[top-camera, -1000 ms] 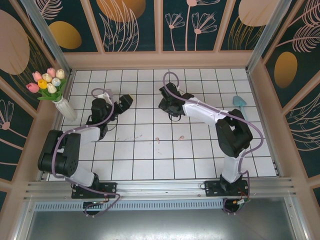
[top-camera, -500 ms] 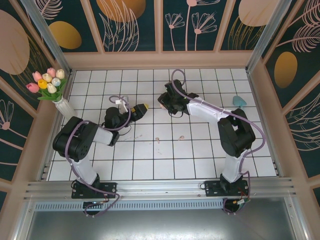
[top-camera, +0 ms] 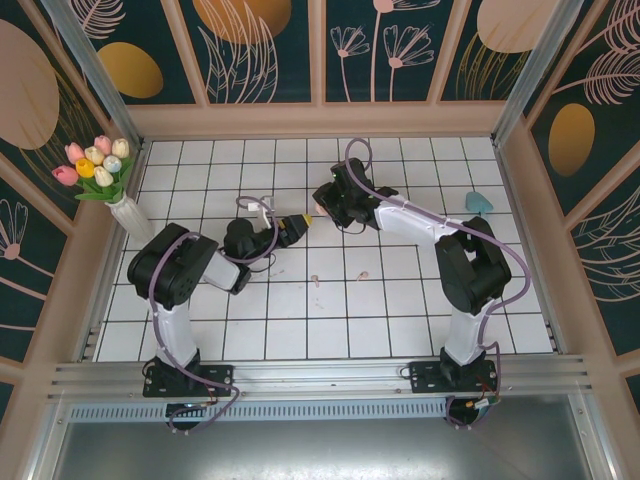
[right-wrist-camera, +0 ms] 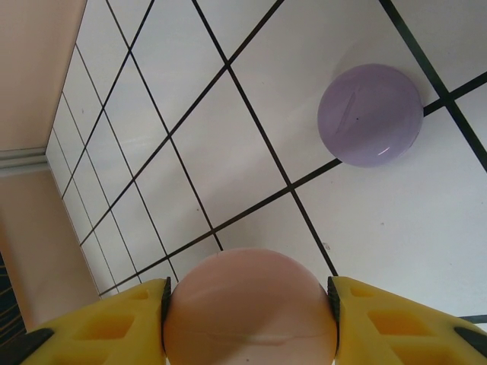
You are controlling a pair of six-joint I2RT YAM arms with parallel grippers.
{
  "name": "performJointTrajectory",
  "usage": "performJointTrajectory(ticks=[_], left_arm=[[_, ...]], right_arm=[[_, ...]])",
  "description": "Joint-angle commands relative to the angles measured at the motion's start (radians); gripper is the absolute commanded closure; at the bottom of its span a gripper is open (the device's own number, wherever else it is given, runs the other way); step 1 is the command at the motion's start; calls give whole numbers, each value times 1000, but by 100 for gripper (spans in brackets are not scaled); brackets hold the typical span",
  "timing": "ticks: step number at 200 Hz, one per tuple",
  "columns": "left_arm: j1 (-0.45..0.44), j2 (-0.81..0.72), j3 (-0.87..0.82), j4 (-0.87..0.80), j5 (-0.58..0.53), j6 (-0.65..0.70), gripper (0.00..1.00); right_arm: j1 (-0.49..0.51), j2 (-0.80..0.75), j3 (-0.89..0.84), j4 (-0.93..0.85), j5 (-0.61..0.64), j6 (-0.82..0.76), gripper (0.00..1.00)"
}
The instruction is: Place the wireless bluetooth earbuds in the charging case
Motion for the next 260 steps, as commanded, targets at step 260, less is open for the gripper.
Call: performJointTrajectory(ticks=[260], left_arm=[[-70,184,192,112,-81,-48,52]], right_arm=[[-5,-16,-44,58,-52,21,59]])
